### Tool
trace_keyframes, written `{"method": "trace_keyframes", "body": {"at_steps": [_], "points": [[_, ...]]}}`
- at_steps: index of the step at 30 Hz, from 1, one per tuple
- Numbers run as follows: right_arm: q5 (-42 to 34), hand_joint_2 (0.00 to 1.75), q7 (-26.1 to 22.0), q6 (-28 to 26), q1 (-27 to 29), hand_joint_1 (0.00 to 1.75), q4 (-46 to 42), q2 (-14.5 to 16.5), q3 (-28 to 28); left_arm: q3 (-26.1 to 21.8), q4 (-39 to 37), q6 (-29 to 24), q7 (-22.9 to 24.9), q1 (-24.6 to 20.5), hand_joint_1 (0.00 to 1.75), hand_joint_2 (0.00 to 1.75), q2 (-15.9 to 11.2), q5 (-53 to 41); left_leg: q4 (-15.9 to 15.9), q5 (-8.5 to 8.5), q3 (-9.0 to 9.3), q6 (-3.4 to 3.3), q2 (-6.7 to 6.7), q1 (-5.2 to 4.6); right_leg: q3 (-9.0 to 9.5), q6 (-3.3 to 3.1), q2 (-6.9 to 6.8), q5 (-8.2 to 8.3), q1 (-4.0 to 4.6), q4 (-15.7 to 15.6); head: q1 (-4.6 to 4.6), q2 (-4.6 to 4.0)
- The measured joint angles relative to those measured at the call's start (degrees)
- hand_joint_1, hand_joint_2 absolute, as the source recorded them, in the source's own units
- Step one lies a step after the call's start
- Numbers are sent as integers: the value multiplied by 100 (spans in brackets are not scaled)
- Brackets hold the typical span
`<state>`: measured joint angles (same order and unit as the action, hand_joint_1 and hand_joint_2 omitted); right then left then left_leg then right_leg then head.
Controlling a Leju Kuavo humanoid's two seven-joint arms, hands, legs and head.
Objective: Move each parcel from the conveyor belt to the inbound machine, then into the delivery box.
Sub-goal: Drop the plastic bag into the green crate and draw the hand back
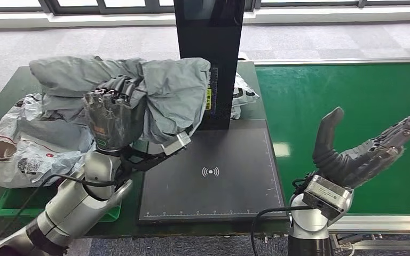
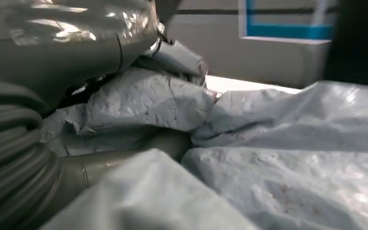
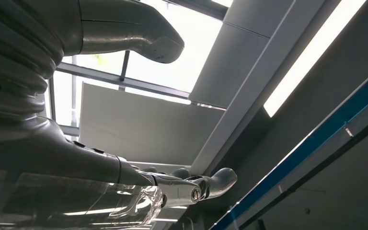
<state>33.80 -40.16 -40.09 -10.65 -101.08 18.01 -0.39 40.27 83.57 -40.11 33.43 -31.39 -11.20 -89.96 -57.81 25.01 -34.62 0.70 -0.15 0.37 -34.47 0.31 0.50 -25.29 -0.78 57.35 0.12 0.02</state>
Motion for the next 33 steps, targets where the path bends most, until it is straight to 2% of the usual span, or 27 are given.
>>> {"method": "trace_keyframes", "body": {"at_steps": [3, 6, 10, 13, 16, 21, 30, 33], "points": [[-2, 175, 0, 0, 36, 0, -3, 0, 0, -855, 144, 0, -532, 494, 175, 175, 38, 1, 0, 0, -1, 0, -1, 0, 0, 0, -1, 0, -1, -1, 0, 0], [-1, 175, -1, 0, 42, 0, -3, 0, 0, -1820, 157, 0, -1155, 889, 175, 175, 289, 1, 0, 0, -2, 0, 0, -1, -2, 0, 0, 0, -1, -2, 1, 0], [6, 175, -1, 0, 42, 0, -3, 0, 0, -2876, -46, 0, -1549, 1095, 175, 175, 667, 24, 0, 0, -2, -1, 0, -1, 0, 1, -1, 1, -1, -4, 1, 0], [15, 175, -1, 0, 41, 0, -3, 0, 0, -3388, -404, 1, -1769, 1125, 175, 175, 925, 182, -1, 0, -2, -1, -3, -1, 1, 1, -5, 1, -1, -4, 1, 0], [22, 175, -2, 0, 41, 0, -3, 0, 0, -3716, -761, 2, -1873, 1130, 175, 175, 1133, 268, -1, -1, -2, -1, -4, -1, 1, 1, -5, 2, 0, -3, 1, 0], [31, 175, -2, 0, 42, 0, -3, 0, 0, -3993, -1423, 2, -1984, 1036, 175, 175, 1381, 178, -1, -1, -2, -1, -6, -1, 1, 1, -6, 2, -1, -4, 1, 0], [50, 175, -2, 0, 44, 0, -3, 0, 0, -4221, -2065, 2, -2009, 890, 175, 175, 1597, 99, -1, 0, -3, -1, -5, -1, 0, 1, -6, 2, 0, -3, 1, 0], [50, 175, -2, 1, 44, 0, -3, 0, 0, -4248, -2154, 2, -2010, 856, 44, 175, 1628, 97, -1, 0, -3, -1, -5, -1, 0, 1, -6, 2, 0, -3, 1, 0]]}}
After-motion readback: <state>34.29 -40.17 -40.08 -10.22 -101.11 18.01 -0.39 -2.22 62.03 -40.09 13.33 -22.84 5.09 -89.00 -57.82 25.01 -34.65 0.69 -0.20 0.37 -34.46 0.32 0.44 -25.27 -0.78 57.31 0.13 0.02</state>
